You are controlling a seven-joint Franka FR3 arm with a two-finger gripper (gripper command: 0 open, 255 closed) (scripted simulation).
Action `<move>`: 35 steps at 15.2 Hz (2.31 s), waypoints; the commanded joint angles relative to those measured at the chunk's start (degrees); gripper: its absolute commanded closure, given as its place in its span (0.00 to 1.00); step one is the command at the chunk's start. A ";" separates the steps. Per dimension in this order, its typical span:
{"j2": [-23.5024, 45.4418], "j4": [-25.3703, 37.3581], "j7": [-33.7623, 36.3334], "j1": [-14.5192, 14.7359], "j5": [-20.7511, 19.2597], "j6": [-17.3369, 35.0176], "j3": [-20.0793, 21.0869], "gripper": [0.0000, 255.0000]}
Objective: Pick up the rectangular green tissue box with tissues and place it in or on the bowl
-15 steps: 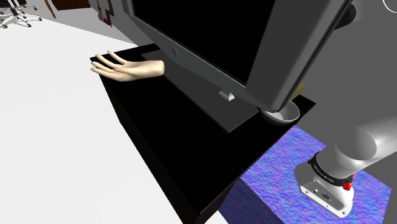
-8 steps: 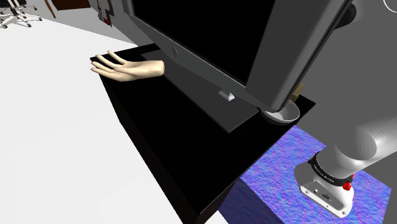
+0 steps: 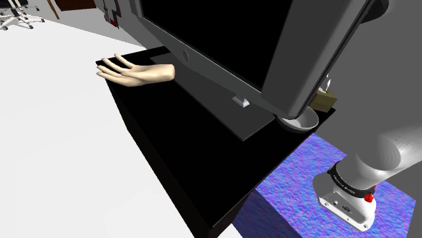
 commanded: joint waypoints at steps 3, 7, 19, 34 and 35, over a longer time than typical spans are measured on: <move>-1.12 1.90 -0.87 0.13 0.23 -2.93 0.17 1.00; -2.16 3.87 -1.71 0.26 0.41 -5.81 0.35 1.00; -4.08 10.93 -4.31 0.58 0.86 -14.42 0.88 1.00; -22.20 0.05 8.53 6.78 5.38 -26.68 11.46 1.00; -23.24 -0.38 9.55 7.27 6.08 -27.64 12.39 1.00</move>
